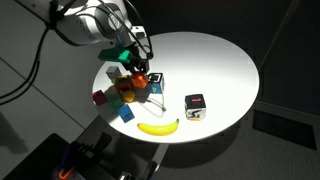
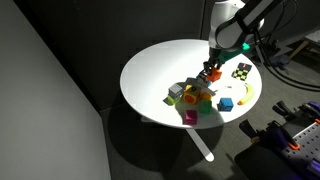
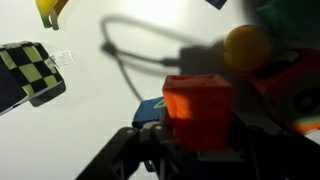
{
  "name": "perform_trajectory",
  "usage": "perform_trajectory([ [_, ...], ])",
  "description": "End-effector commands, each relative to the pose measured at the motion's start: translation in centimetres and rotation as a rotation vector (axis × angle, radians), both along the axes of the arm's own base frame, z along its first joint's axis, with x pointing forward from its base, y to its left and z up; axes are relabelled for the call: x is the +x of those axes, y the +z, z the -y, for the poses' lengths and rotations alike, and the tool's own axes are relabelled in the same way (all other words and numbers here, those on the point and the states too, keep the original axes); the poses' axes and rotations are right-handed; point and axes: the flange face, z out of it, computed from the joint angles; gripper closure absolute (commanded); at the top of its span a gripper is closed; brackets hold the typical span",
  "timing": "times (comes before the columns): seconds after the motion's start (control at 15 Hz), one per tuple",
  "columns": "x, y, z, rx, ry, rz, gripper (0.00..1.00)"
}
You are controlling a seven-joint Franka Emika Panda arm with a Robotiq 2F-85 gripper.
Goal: Place the orange cube on the grey cube
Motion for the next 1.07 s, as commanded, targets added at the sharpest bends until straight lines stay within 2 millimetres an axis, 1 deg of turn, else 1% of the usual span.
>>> perform_trajectory([
  [0.0,-0.13,0.97,-0.58,-0.02,-0.024,0.001,0.72],
  [0.13,-0.16,0.96,-0.65,-0.02,-0.031,-0.001,0.72],
  [0.2,-0.07,0.03,-0.56,0.0,-0.016,0.002,0.47],
  [0.93,-0.07,0.03,-0.56,0.0,-0.019,0.003,0.47],
  [1.0,-0.07,0.03,-0.56,0.0,-0.019,0.003,0.72],
])
